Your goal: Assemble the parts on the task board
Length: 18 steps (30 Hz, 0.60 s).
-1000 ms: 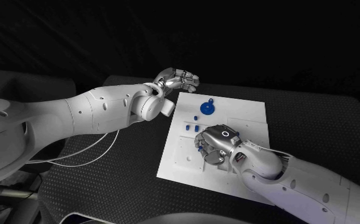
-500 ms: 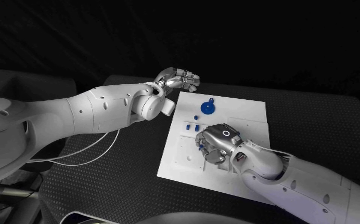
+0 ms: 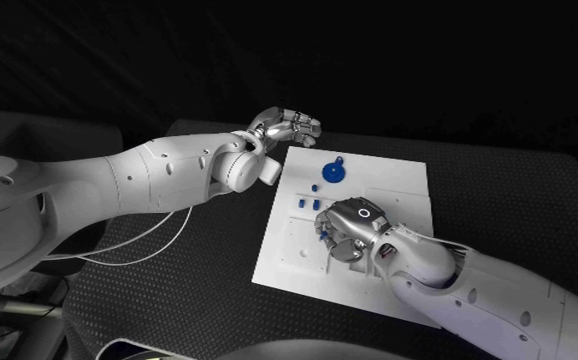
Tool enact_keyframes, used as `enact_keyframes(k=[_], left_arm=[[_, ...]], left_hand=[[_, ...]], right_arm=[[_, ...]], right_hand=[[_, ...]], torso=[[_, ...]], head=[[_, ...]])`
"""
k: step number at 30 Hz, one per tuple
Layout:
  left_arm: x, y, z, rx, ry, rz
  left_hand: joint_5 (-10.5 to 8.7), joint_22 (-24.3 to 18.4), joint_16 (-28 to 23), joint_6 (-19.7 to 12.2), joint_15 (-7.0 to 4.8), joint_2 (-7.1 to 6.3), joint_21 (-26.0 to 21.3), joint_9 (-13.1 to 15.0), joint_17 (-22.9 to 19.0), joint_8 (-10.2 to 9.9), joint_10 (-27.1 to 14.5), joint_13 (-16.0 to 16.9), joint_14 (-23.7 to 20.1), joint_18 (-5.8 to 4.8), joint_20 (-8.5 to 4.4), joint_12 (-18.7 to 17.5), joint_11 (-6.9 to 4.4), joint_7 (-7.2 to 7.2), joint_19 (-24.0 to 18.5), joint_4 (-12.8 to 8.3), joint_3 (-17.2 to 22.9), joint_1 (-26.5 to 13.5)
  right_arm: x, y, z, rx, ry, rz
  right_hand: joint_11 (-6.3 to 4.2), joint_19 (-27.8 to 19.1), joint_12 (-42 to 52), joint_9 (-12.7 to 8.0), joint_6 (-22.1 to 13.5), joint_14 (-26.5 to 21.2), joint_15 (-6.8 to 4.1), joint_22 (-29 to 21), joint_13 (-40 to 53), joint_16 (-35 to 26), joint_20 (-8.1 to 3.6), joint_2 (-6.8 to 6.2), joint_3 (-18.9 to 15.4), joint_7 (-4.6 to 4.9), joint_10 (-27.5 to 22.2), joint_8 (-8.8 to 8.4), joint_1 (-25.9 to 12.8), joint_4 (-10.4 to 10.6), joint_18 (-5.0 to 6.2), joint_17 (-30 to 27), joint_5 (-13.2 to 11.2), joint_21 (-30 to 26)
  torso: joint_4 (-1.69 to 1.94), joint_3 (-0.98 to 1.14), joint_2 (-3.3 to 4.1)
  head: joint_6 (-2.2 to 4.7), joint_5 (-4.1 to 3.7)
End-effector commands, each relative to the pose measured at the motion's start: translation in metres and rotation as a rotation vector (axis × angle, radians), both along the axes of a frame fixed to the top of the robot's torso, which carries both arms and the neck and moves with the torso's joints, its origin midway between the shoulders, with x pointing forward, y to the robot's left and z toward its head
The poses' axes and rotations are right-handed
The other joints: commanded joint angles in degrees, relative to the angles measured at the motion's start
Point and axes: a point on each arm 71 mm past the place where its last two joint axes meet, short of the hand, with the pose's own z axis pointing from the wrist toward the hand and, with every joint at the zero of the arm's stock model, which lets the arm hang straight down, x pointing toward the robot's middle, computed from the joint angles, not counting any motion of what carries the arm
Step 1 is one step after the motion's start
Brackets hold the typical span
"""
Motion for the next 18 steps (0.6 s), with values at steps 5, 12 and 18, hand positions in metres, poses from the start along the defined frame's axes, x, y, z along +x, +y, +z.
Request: enact_keyframes(k=[5, 12, 18], left_arm=[[0.0000, -0.0027, 0.0018, -0.011, -0.003, -0.011], [0.0001, -0.0027, 0.0017, -0.012, -0.002, -0.012], [0.0000, -0.0031, 0.0018, -0.012, -0.001, -0.014]], left_hand=[[0.17, 0.10, -0.25, -0.43, 0.31, 0.02, -0.30, -0.06, 0.11, 0.10, -0.35, -0.09, 0.03, 0.20, 0.21, -0.12, 0.16, -0.12, -0.27, 0.38, -0.11, -0.37], [0.16, 0.11, -0.29, -0.45, 0.31, 0.02, -0.32, -0.07, 0.15, 0.10, -0.36, -0.10, 0.03, 0.20, 0.21, -0.12, 0.16, -0.12, -0.27, 0.40, -0.11, -0.37], [0.15, 0.13, -0.35, -0.47, 0.32, 0.01, -0.35, -0.08, 0.21, 0.10, -0.38, -0.12, 0.02, 0.20, 0.23, -0.12, 0.18, -0.11, -0.27, 0.42, -0.13, -0.39]], right_arm=[[-0.0035, 0.0016, -0.0030, -0.024, 0.019, 0.022], [-0.0041, 0.0020, -0.0031, -0.024, 0.023, 0.024], [-0.0037, 0.0014, -0.0037, -0.033, 0.017, 0.017]], right_hand=[[0.04, 0.37, -0.32, 0.14, 0.25, -0.07, -0.45, 0.10, 0.11, -0.38, 0.10, 0.03, 0.15, 0.21, 0.33, 0.16, 0.38, 0.32, 0.35, 0.13, 0.11, 0.32], [0.04, 0.36, -0.35, 0.17, 0.24, -0.06, -0.45, 0.11, 0.15, -0.41, 0.10, 0.06, 0.13, 0.21, 0.33, 0.14, 0.36, 0.32, 0.35, 0.17, 0.10, 0.31], [0.04, 0.35, -0.37, 0.20, 0.23, -0.05, -0.45, 0.11, 0.18, -0.44, 0.10, 0.09, 0.12, 0.22, 0.33, 0.13, 0.36, 0.32, 0.35, 0.20, 0.11, 0.31]], torso=[[-0.03, 0.00, 0.01], [0.01, -0.02, 0.00], [0.00, -0.03, 0.00]], head=[[-0.13, 0.03], [-0.27, 0.04], [-0.31, 0.05]])
